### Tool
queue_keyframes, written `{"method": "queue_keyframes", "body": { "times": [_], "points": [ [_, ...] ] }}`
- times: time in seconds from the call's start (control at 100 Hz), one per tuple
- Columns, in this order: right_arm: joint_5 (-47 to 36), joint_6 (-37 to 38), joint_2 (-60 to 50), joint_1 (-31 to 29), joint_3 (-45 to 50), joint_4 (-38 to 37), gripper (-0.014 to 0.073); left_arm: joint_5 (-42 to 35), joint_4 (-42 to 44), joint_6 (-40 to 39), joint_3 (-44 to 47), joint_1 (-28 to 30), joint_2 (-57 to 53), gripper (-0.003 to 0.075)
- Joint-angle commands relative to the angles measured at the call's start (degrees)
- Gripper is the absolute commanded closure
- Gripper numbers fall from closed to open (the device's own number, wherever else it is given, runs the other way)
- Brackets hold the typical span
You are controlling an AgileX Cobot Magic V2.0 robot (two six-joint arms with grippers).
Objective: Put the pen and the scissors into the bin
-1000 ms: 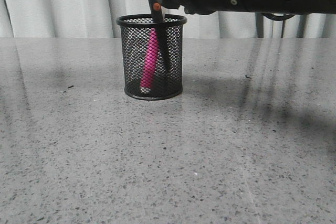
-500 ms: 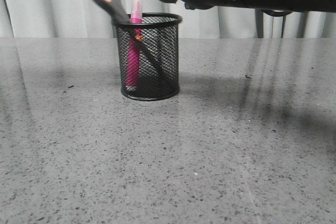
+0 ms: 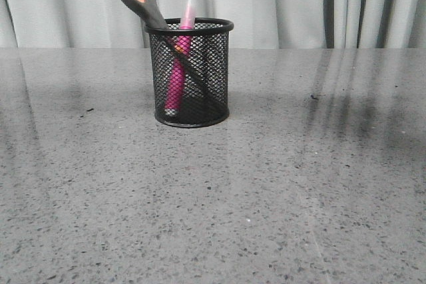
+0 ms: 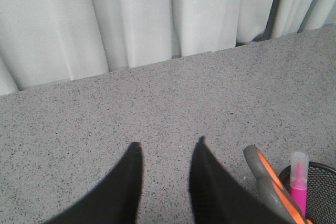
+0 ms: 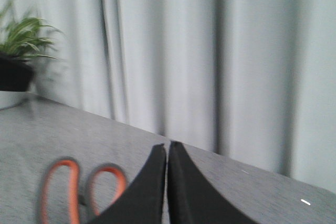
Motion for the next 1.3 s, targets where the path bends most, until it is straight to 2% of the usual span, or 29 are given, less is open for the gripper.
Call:
{"method": "queue_keyframes", "body": {
  "times": [0.0,0.1,0.22,0.39,0.55,0.74,0.93,1.11,1.29],
  "points": [
    [5.17,-2.71,-6.64,-3.01,-1.19,0.78,0.0655,-3.13,-0.38,0.07,-1.82,0.08,-2.0,0.0741],
    [13.33,-6.28,-11.99,-5.98,-1.19,0.67,0.0655,-4.9,0.12,0.25,-1.19,0.08,-3.55,0.074],
    [20.46,-8.0,-17.91,-8.81,-0.96,0.54,0.0655,-11.75,0.55,0.25,3.49,0.08,-8.3,0.074],
    [21.03,-8.0,-25.11,-11.34,4.36,-0.32,0.0655,-24.41,0.55,0.25,17.5,0.08,-18.84,0.074],
    [16.6,-8.0,-32.13,-11.87,13.46,-0.32,0.0655,-33.25,0.55,0.25,30.97,0.08,-30.71,0.074],
    [15.46,-8.0,-41.0,-11.87,23.55,-0.32,0.0655,-33.51,0.31,0.25,43.54,0.08,-43.85,0.074],
    [16.47,-8.0,-49.51,-11.87,31.45,-0.32,0.0655,-33.12,0.22,0.25,51.31,0.08,-54.62,0.074],
    [17.63,-8.0,-55.63,-11.87,35.76,0.65,0.0656,-32.64,-1.1,0.25,54.3,0.08,-61.4,0.074],
    [18.64,-8.0,-58.27,-11.87,36.82,0.68,0.0656,-30.97,-1.23,0.25,54.71,0.08,-62.72,0.074]
  ]
}}
